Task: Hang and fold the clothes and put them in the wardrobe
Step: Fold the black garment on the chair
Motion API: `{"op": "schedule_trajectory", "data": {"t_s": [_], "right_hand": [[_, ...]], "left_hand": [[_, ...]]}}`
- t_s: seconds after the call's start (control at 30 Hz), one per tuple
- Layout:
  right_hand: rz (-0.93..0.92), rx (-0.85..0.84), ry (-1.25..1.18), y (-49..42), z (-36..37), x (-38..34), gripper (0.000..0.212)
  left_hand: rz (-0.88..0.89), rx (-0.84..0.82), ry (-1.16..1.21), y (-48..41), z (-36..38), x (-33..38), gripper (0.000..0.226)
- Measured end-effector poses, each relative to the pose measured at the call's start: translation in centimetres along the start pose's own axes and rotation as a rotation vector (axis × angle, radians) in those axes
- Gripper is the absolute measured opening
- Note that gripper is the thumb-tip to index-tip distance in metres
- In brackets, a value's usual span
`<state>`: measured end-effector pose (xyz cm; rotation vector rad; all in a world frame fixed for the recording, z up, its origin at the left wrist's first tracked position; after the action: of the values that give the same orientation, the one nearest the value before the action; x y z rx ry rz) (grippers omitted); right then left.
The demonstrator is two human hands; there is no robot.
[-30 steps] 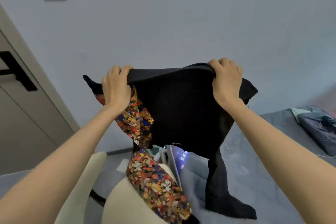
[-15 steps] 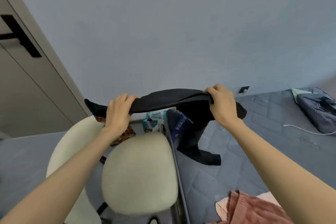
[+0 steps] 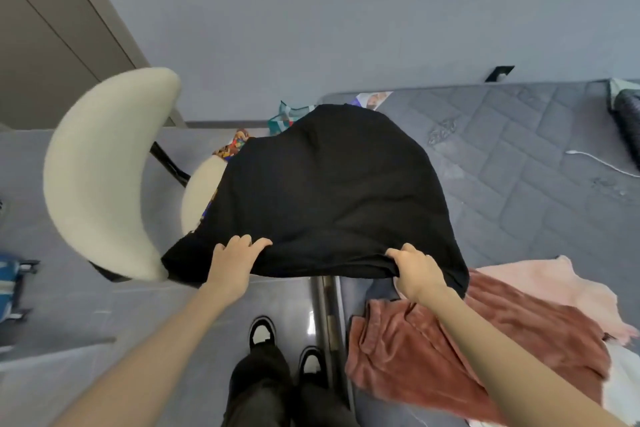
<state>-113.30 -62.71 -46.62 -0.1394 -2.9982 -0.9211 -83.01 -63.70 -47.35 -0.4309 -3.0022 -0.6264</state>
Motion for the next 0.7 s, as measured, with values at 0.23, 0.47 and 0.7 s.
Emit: {"op": "schedule_trajectory", "data": {"t_s": [0.23, 0.47, 0.7], "right_hand": [[0.021, -0.170, 0.079, 0.8, 9.5, -0.2, 0.060], [0.005, -0.409, 0.134, 2.1, 15.7, 0.4, 0.058], [0.109, -0.422, -0.202, 1.0, 12.8, -0.1, 0.040]], "left_hand": [[-0.076, -0.169, 0.022, 2.5, 9.6, -0.2, 0.089], [-0.081, -0.354, 0.011, 4.8, 15.5, 1.3, 0.093], [-0.099, -0.287, 0.260, 2.9, 12.1, 1.8, 0.074]]}}
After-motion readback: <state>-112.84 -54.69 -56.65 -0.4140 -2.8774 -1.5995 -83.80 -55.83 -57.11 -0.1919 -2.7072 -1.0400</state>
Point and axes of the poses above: each hand's wrist, its own y-axis away from the middle knuckle, its own z-axis out of the palm, x = y × z, the point moved 6 cm from there along -y, towards the middle knuckle, and after that the axes turned 8 degrees about z, right-handed, at the moved point
